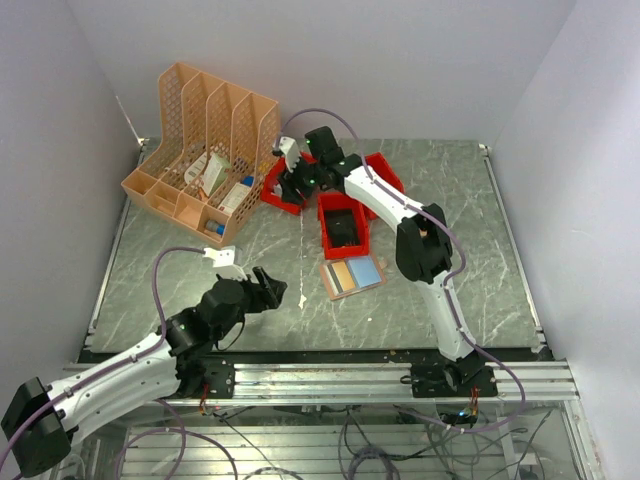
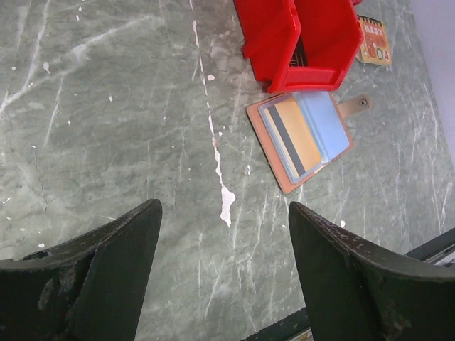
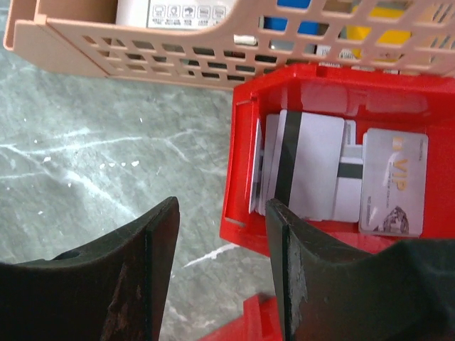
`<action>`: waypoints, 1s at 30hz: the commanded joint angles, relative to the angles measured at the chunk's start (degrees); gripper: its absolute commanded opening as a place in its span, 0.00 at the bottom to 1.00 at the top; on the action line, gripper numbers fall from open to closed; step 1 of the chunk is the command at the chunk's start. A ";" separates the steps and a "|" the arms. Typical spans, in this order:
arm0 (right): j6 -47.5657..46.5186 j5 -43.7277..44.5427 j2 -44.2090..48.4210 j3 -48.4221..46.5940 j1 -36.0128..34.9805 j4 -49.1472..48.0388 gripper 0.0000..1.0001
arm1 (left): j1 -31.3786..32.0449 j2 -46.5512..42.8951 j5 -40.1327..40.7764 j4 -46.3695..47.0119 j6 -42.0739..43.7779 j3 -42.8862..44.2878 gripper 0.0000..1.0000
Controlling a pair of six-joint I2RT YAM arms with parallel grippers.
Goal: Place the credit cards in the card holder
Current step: Pick up the credit card from the storage box.
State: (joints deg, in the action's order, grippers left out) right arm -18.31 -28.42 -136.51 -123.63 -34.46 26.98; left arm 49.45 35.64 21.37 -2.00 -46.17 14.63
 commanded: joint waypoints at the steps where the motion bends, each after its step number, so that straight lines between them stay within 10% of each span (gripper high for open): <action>1: -6.52 -0.85 2.68 -2.50 0.56 5.99 0.52 | -0.32 -1.33 0.21 0.18 -0.19 0.75 0.83; 9: -30.75 -12.52 17.29 8.77 5.88 19.79 0.52 | -0.39 7.09 -10.13 23.32 -0.85 -4.03 0.78; 20: -57.91 -6.98 12.81 11.40 9.52 32.70 0.70 | -0.38 37.15 -16.15 44.86 -3.39 2.61 0.61; 30: -59.60 -5.71 4.36 5.70 10.38 36.18 0.75 | -2.09 56.98 -21.45 51.71 -3.77 11.52 0.48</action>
State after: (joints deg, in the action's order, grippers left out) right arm -77.43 -35.09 -130.50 -114.67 -24.32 61.80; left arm 48.60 87.77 2.94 42.54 -49.95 23.24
